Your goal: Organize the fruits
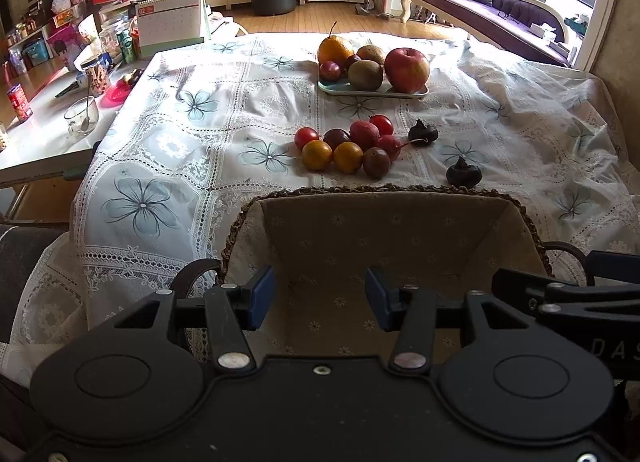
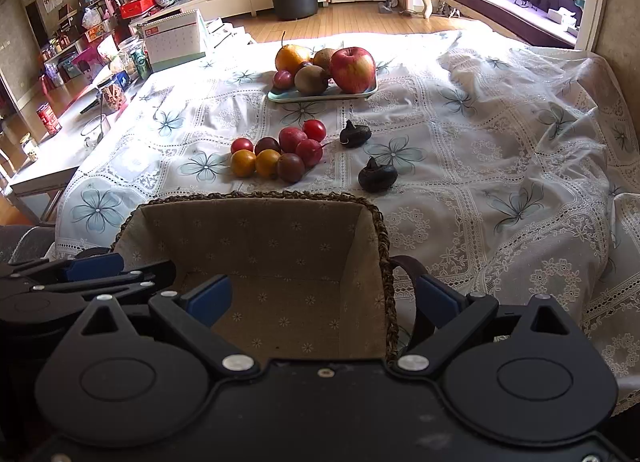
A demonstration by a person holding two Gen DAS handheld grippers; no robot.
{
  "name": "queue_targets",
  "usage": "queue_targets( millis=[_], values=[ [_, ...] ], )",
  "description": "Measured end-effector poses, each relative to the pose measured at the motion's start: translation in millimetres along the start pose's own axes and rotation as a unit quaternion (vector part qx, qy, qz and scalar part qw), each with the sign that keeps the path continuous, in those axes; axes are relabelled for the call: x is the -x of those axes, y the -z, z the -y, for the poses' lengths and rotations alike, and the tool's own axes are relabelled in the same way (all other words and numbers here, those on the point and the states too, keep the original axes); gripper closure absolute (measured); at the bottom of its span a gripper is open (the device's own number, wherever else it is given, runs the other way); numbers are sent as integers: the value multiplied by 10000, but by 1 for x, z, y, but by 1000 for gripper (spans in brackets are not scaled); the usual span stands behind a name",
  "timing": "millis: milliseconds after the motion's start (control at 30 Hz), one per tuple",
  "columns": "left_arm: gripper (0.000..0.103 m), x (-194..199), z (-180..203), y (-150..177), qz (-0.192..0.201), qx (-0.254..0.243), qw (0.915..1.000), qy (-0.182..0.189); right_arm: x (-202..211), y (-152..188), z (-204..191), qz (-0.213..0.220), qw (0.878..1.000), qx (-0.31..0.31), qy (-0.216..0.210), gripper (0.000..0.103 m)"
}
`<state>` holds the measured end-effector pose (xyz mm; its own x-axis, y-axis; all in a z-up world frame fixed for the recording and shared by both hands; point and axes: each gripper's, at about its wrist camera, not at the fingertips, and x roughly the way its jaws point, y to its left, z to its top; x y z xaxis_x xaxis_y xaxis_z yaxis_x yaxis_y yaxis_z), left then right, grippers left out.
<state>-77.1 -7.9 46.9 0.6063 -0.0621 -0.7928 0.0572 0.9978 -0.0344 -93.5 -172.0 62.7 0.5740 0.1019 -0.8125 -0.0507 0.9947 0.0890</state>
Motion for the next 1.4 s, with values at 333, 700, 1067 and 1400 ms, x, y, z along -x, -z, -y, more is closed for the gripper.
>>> queue_targets(
  millis=[333,700,1067,1400],
  values=[
    [48,-2,-1,0,-21,39,10000,10,1,0,-1,3,10000,6,-38,1],
    [48,1,-8,-10,-32,77,9998,168,0,-10,1,-336,9981,-10,-518,3],
    [48,-9,-30,-81,381,377,9984,156,-12,-76,18,65,9987,-373,-340,4],
    [50,-94,-29,-124,-214,434,9983,311,-121,-119,49,-727,9902,-1189,-110,11]
  ],
)
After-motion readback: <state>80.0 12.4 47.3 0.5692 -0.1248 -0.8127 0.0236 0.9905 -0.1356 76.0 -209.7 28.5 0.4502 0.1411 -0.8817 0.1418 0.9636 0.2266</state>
